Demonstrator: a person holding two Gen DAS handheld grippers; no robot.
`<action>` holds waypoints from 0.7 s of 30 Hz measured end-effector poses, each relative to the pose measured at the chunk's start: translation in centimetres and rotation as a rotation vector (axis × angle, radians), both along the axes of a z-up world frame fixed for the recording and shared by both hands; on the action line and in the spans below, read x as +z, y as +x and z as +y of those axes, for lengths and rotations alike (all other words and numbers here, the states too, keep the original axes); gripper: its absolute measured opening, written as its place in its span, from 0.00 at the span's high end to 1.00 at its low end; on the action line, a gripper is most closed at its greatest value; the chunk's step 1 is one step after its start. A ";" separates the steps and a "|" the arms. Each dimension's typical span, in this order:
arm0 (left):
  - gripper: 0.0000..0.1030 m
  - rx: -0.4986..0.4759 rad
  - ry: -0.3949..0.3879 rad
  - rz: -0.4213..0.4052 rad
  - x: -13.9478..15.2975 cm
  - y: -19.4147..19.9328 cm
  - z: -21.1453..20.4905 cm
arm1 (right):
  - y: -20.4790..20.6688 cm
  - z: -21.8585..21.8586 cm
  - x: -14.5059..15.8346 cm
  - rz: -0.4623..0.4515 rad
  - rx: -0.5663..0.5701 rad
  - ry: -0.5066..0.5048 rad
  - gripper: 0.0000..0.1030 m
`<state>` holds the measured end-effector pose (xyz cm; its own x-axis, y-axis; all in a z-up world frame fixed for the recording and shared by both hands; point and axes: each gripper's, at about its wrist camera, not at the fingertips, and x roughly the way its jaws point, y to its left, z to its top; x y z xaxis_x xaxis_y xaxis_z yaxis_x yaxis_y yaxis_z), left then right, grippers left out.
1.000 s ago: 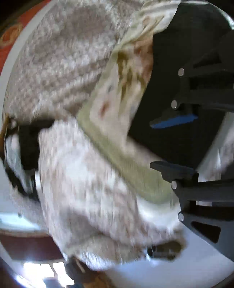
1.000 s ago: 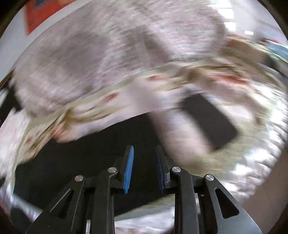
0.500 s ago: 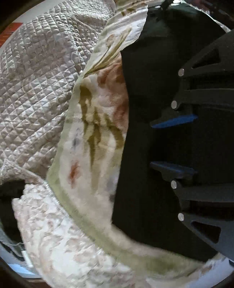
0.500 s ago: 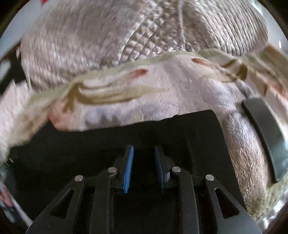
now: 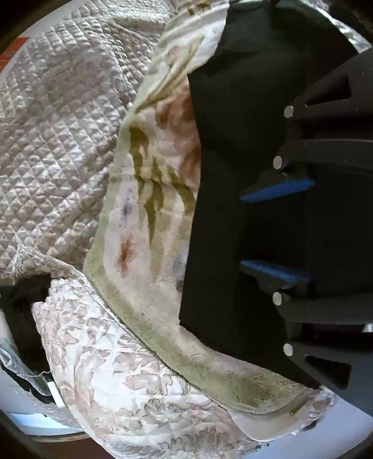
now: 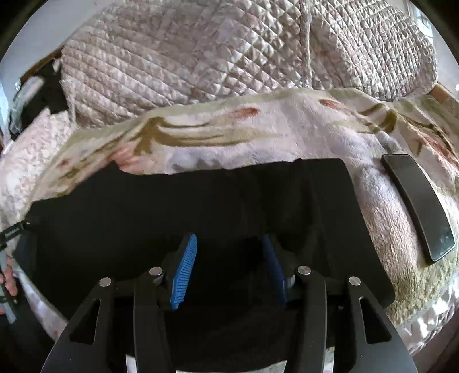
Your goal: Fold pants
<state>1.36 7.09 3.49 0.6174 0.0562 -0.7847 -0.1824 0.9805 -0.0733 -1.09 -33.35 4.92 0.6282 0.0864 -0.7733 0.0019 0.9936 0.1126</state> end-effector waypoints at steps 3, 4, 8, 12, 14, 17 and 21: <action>0.56 -0.013 -0.003 -0.009 0.6 -1.2 -0.7 | -1.2 1.2 0.5 -0.016 0.039 -0.002 0.53; 0.56 -0.019 -0.007 -0.008 0.7 -1.6 -1.0 | -1.7 1.7 0.6 -0.019 0.057 -0.002 0.53; 0.56 -0.039 -0.005 -0.004 0.6 -3.5 -2.3 | -3.1 3.5 -0.2 0.007 0.098 0.009 0.53; 0.56 -0.066 -0.007 0.015 0.0 -4.7 -3.4 | -4.2 4.8 -1.1 0.021 0.122 -0.040 0.53; 0.56 -0.085 -0.018 0.037 -0.7 -5.0 -3.8 | -4.6 5.4 -1.3 0.018 0.144 -0.080 0.49; 0.54 -0.093 -0.009 0.043 -1.4 -5.4 -4.3 | -4.8 5.9 -1.8 0.018 0.161 -0.113 0.44; 0.53 -0.100 -0.014 0.042 -1.4 -5.6 -4.3 | -4.9 6.1 -2.1 -0.003 0.161 -0.121 0.41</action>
